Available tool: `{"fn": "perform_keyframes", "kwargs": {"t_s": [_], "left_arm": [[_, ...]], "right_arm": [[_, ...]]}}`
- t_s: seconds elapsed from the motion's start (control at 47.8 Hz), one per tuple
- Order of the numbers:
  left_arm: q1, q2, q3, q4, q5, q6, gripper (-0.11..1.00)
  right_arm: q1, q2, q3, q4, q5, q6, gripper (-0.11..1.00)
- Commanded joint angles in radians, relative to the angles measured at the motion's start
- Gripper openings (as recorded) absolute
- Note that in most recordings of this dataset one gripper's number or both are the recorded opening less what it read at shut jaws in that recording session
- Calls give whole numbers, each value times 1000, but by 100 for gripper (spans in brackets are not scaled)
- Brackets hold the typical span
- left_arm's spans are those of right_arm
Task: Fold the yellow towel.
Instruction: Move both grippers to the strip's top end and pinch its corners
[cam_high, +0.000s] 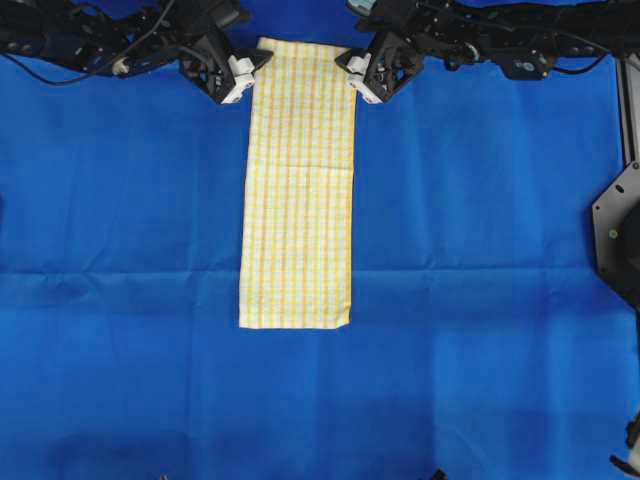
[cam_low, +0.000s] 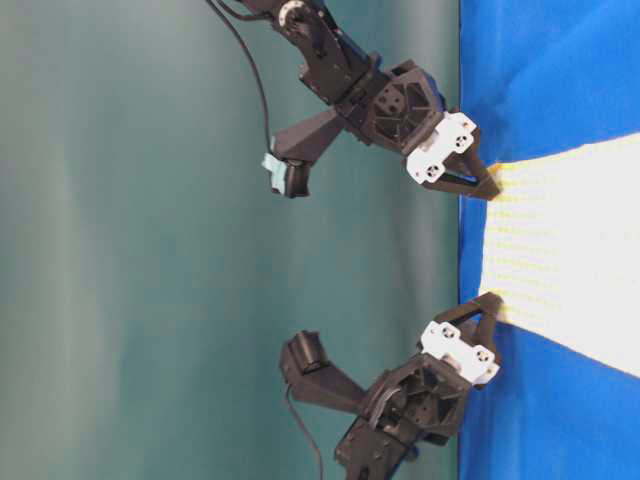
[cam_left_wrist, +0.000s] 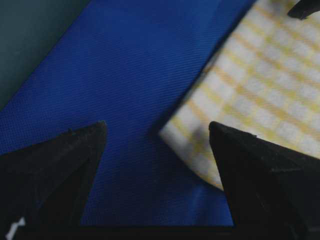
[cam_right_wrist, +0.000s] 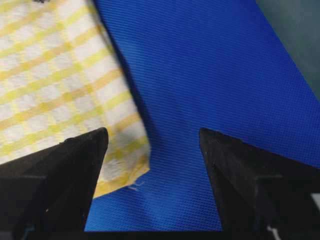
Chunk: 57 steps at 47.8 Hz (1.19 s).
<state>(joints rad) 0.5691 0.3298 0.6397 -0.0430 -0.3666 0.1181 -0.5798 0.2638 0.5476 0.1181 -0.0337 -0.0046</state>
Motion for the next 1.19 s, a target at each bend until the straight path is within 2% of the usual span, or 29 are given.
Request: {"fn": "perform_keyframes", "kwargs": {"t_s": [0.0,0.126,0.23,0.335,0.377,0.461,0.503,0.712,1.173], "left_arm": [[0,0,-26,2,-3,-9,77],[0,11,-41,-5,52,-21,73],[0,18,-58,-5,103,-23,59],[0,20,-63,-3,107,-23,34],[0,20,-66,-3,107,-23,26],[0,20,-66,-3,107,-21,10],[0,20,-64,-5,107,-21,6],[0,5,-58,-3,114,-25,6],[-8,-118,-43,-3,144,-26,6]], "right_arm": [[-6,2,-29,11,5,2,74],[-8,25,-46,14,20,2,66],[-6,37,-57,14,28,0,43],[-8,38,-60,14,28,-2,13],[-8,38,-58,14,28,-2,6],[-8,38,-58,14,28,-2,5],[-8,37,-57,14,26,-3,5],[-8,29,-58,12,23,-9,5],[-11,-57,-57,5,28,-20,5]]}}
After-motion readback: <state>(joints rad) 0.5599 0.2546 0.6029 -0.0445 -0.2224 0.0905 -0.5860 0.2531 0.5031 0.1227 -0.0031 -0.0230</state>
